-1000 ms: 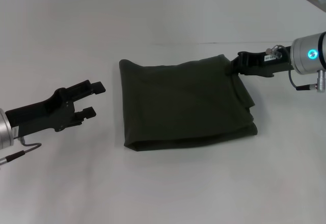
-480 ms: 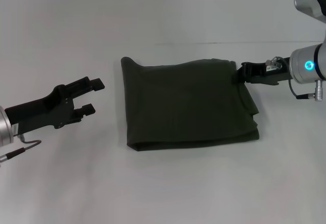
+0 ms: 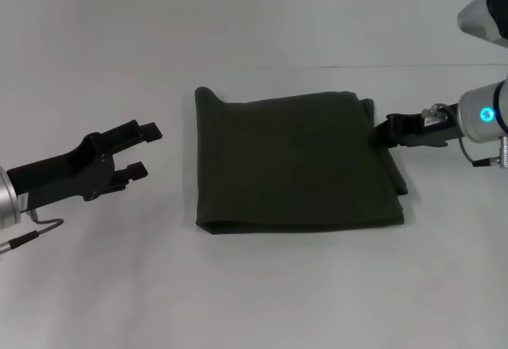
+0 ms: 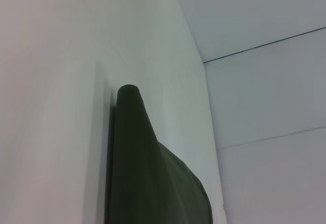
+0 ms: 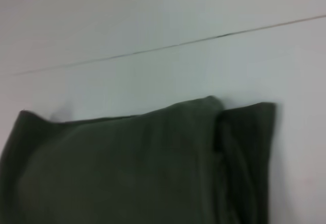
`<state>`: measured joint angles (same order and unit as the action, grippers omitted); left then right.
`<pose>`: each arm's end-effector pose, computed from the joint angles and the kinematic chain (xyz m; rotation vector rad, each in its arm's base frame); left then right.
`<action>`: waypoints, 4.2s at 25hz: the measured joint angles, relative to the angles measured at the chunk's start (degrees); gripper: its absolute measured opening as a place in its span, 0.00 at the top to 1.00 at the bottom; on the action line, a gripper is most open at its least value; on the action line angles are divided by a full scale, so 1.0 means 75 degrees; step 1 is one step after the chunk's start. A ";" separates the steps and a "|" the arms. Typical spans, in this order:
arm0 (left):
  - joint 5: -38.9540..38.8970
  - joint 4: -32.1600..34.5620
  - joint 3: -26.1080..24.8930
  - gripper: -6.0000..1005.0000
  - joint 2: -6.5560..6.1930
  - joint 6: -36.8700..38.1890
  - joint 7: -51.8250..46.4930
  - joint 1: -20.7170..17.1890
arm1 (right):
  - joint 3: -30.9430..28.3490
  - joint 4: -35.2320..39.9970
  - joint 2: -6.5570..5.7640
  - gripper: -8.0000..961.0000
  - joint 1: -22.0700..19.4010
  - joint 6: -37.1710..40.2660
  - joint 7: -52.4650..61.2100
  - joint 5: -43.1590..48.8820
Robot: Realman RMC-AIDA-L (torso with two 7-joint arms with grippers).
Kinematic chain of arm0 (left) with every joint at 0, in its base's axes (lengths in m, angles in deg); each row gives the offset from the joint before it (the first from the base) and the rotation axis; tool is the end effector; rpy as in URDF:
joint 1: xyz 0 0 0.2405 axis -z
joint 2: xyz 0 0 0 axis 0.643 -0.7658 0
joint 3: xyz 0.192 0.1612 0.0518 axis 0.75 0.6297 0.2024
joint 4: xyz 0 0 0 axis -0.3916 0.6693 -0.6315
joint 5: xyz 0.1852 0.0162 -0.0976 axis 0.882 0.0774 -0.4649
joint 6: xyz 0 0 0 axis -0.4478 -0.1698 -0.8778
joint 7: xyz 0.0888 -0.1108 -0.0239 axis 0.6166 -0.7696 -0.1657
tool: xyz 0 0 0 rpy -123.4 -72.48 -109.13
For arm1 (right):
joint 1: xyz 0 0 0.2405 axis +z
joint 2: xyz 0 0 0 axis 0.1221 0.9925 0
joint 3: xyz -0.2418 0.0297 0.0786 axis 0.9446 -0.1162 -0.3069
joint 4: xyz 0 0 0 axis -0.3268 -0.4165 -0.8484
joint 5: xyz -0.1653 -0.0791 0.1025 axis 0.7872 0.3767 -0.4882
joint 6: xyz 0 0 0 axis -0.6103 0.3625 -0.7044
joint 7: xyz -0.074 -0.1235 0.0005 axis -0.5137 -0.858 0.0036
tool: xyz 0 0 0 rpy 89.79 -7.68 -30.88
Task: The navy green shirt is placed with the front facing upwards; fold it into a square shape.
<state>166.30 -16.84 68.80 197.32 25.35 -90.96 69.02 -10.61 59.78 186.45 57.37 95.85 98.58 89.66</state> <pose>-0.2973 0.3417 0.0194 -1.8594 -2.0790 -1.0513 0.2465 0.4464 -0.0090 -2.0309 1.6123 0.1500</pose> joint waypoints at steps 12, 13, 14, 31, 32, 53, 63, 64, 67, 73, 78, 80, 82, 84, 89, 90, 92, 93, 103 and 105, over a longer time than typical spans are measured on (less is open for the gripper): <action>0.0093 0.0087 0.0143 0.07 -0.0032 0.0161 0.0083 -0.0037 | -0.0889 0.0134 -0.0587 0.58 -0.0521 0.0880 -0.0350 -0.0648; 0.0289 0.0175 0.0257 0.07 -0.0058 0.0242 0.0063 -0.0024 | -0.1222 0.0192 -0.0650 0.57 -0.0689 0.1354 -0.0742 -0.1032; 0.0483 0.0232 0.0311 0.07 -0.0076 0.0326 0.0028 -0.0004 | -0.1546 0.0214 -0.0724 0.56 -0.0863 0.1820 -0.1119 -0.1444; 0.1043 -0.0631 0.0832 0.07 0.0192 -0.0455 -0.0837 0.0474 | -0.2671 0.0312 -0.1023 0.11 -0.2293 0.3990 -0.1813 -0.2872; 0.1024 -0.0690 0.0814 0.07 0.0219 -0.0534 -0.0837 0.0507 | -0.2677 0.0314 -0.1037 0.08 -0.2274 0.3991 -0.1799 -0.2874; 0.1053 -0.1318 0.0884 0.16 0.0351 -0.1686 -0.0634 0.0720 | -0.2925 0.0316 -0.1216 0.08 -0.2067 0.4095 -0.1585 -0.2886; 0.1010 -0.1284 0.0825 0.22 0.0349 -0.1639 -0.0595 0.0685 | -0.3015 0.0316 -0.1227 0.08 -0.2076 0.4096 -0.1587 -0.2885; 0.1009 -0.1286 0.0828 0.23 0.0349 -0.1632 -0.0595 0.0686 | -0.3017 0.0316 -0.1227 0.08 -0.2079 0.4096 -0.1587 -0.2885; 0.1006 -0.1307 0.0849 0.25 0.0348 -0.1630 -0.0593 0.0708 | -0.3021 0.0316 -0.1227 0.08 -0.2084 0.4097 -0.1588 -0.2885; 0.1036 -0.1338 0.0882 0.53 0.0356 -0.1677 -0.0581 0.0727 | -0.3031 0.0315 -0.1227 0.08 -0.2086 0.4107 -0.1585 -0.2885; 0.1051 -0.1346 0.0890 0.63 0.0364 -0.1700 -0.0580 0.0726 | -0.3031 0.0315 -0.1227 0.07 -0.2084 0.4108 -0.1582 -0.2885; 0.1046 -0.1345 0.0891 0.66 0.0364 -0.1702 -0.0580 0.0723 | -0.3032 0.0315 -0.1227 0.07 -0.2082 0.4108 -0.1581 -0.2885; 0.1044 -0.1345 0.0891 0.75 0.0363 -0.1697 -0.0575 0.0725 | -0.3032 0.0315 -0.1227 0.07 -0.2080 0.4108 -0.1580 -0.2885; 0.1037 -0.1344 0.0891 0.84 0.0363 -0.1675 -0.0570 0.0729 | -0.3032 0.0316 -0.1227 0.07 -0.2085 0.4109 -0.1579 -0.2885; 0.1028 -0.1319 0.0891 0.93 0.0363 -0.1535 -0.0529 0.0716 | -0.3032 0.0316 -0.1228 0.07 -0.2106 0.4108 -0.1577 -0.2885; 0.1031 -0.1309 0.0890 0.95 0.0363 -0.1478 -0.0505 0.0701 | -0.3032 0.0315 -0.1227 0.07 -0.2109 0.4107 -0.1577 -0.2885; 0.1053 -0.1258 0.0873 0.95 0.0357 -0.1292 -0.0456 0.0630 | -0.3032 0.0315 -0.1227 0.07 -0.2119 0.4108 -0.1576 -0.2885; 0.1062 -0.1216 0.0863 0.94 0.0347 -0.1185 -0.0446 0.0572 | -0.3032 0.0315 -0.1227 0.07 -0.2123 0.4107 -0.1577 -0.2885; 0.1087 -0.0498 0.0797 0.89 0.0274 -0.0297 -0.0530 -0.0357 | -0.3055 0.0301 -0.1227 0.07 -0.2159 0.4093 -0.1576 -0.2885; 0.1098 -0.0486 0.0790 0.88 0.0255 -0.0238 -0.0531 -0.0425 | -0.3055 0.0293 -0.1227 0.07 -0.2159 0.4086 -0.1581 -0.2885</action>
<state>174.53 -20.49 74.72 199.24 23.57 -94.94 65.83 -33.52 61.98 177.25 41.18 126.50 86.72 68.02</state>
